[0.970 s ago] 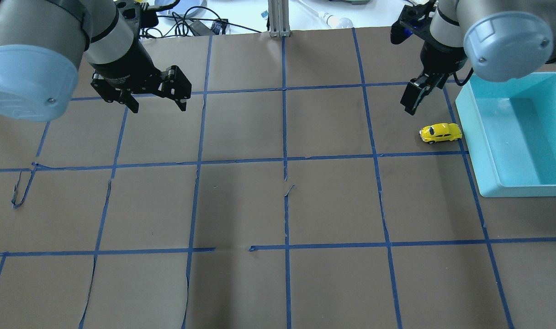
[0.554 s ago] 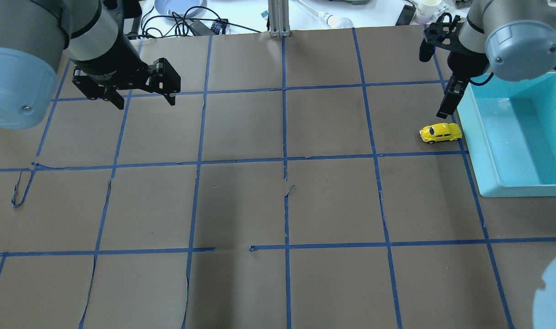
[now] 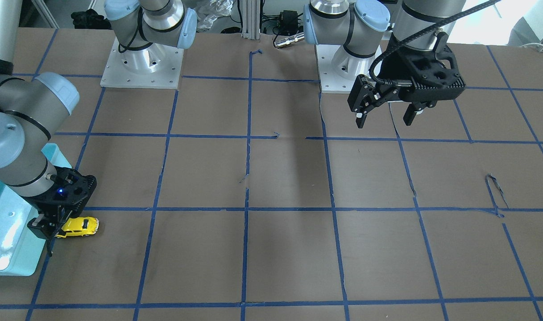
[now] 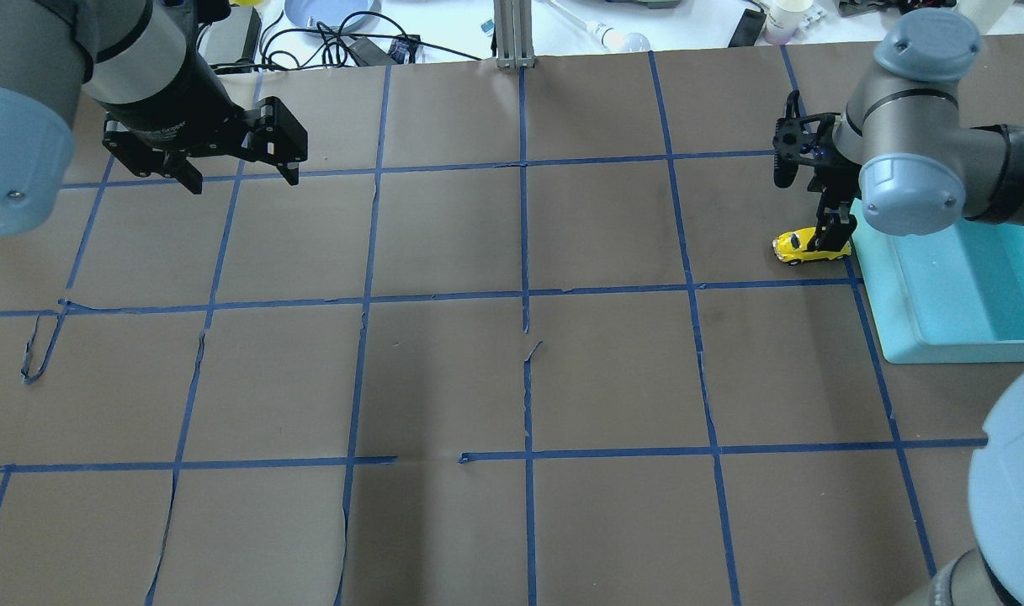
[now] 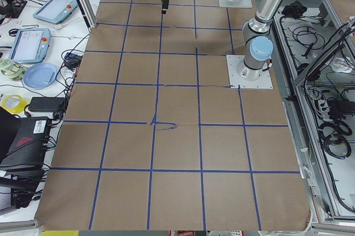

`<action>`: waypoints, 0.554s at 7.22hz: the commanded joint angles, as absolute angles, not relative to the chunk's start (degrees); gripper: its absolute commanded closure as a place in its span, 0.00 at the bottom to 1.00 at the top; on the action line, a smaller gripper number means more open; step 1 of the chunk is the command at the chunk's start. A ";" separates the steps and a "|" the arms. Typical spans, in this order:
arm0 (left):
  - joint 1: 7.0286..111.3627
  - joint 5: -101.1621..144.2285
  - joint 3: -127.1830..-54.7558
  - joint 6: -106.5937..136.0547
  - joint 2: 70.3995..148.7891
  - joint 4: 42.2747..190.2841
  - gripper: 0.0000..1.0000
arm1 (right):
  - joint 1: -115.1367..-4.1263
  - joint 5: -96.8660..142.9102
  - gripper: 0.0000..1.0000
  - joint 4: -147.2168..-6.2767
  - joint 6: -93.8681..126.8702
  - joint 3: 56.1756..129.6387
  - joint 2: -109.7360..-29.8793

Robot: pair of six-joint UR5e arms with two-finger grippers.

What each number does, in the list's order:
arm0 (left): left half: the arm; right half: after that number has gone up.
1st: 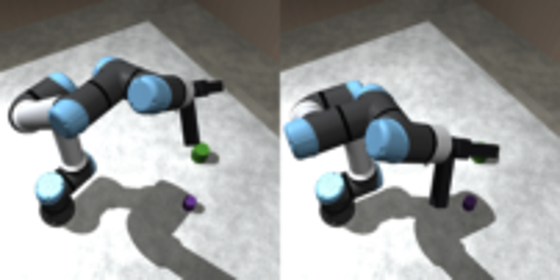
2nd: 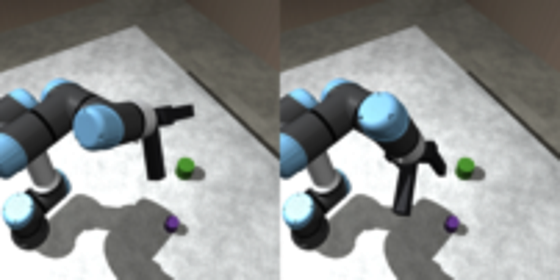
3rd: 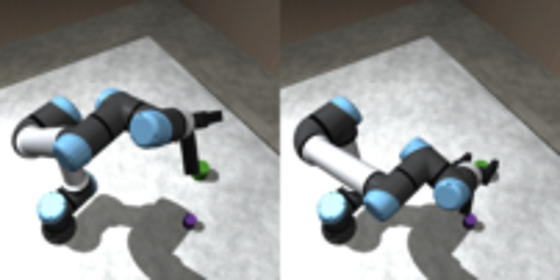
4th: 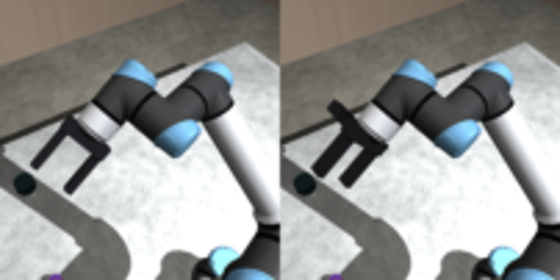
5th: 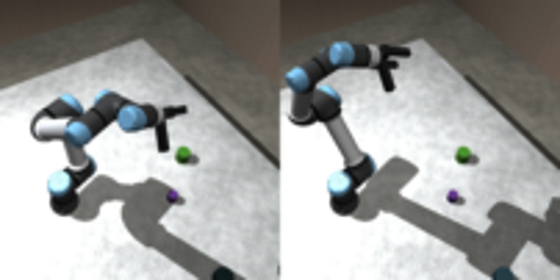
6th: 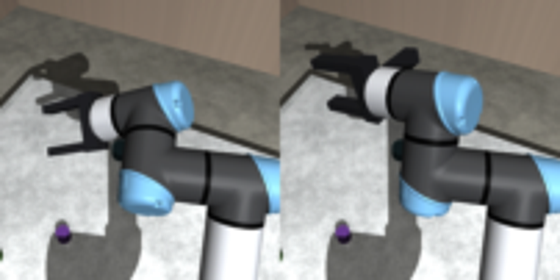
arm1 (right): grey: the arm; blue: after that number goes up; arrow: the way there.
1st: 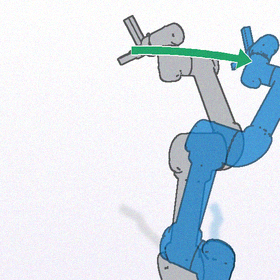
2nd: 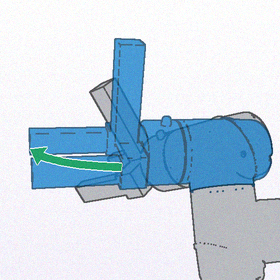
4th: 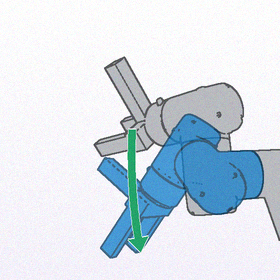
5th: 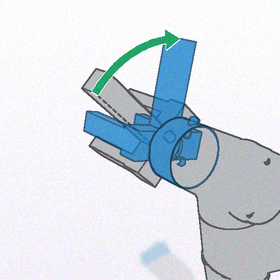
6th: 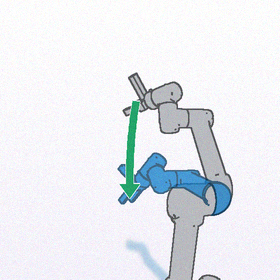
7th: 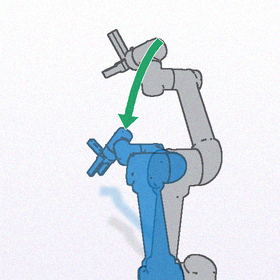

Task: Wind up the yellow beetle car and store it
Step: 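Lower the right gripper onto the car while the left gripper lifts away, then close the right gripper on the yellow car and lift it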

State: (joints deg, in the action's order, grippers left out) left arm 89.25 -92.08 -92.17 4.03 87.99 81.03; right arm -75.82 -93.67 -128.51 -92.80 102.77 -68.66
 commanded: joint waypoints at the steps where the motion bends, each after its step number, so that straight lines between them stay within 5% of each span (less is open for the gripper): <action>1: 88.07 -92.37 -92.20 3.52 87.89 81.12 0.00 | -75.41 -93.52 0.00 -130.60 -93.52 103.27 -66.01; 4: 88.07 -92.54 -92.20 3.43 87.72 81.21 0.00 | -75.32 -93.95 0.00 -131.65 -93.60 103.36 -63.91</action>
